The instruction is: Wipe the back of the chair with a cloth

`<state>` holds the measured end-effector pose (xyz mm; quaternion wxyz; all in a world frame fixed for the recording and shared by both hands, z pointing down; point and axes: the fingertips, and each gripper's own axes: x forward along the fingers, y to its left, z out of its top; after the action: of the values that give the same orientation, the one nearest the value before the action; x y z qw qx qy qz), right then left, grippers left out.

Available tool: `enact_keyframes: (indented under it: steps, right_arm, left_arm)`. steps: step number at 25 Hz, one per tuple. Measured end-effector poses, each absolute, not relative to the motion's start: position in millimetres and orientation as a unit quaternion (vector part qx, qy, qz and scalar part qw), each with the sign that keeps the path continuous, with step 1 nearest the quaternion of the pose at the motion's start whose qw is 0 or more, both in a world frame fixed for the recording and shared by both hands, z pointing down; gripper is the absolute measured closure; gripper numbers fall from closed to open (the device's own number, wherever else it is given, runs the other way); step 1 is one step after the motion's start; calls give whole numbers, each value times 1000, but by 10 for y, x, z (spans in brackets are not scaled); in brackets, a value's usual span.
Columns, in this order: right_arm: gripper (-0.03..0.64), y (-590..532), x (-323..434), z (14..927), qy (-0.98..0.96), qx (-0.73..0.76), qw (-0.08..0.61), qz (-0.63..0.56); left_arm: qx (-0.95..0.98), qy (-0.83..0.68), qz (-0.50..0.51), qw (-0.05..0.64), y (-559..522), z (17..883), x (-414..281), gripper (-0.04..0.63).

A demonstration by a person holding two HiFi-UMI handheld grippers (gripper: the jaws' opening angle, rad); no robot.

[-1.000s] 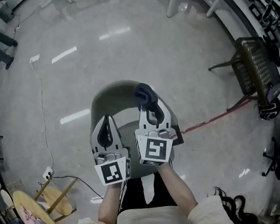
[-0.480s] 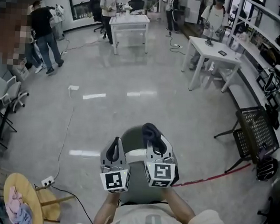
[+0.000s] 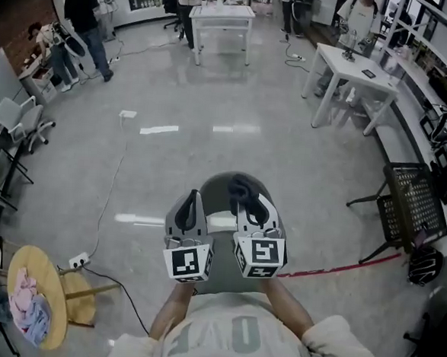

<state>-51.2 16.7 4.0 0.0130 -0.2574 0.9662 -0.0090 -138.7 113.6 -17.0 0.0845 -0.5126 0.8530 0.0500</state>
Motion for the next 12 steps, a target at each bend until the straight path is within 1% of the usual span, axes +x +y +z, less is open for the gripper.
enact_keyframes:
  steps: [12]
  right_arm:
    - [557,75,-493,-109,963,-268,21,-2]
  left_arm:
    - [-518,848,70,85,1114,-237,-1422,581]
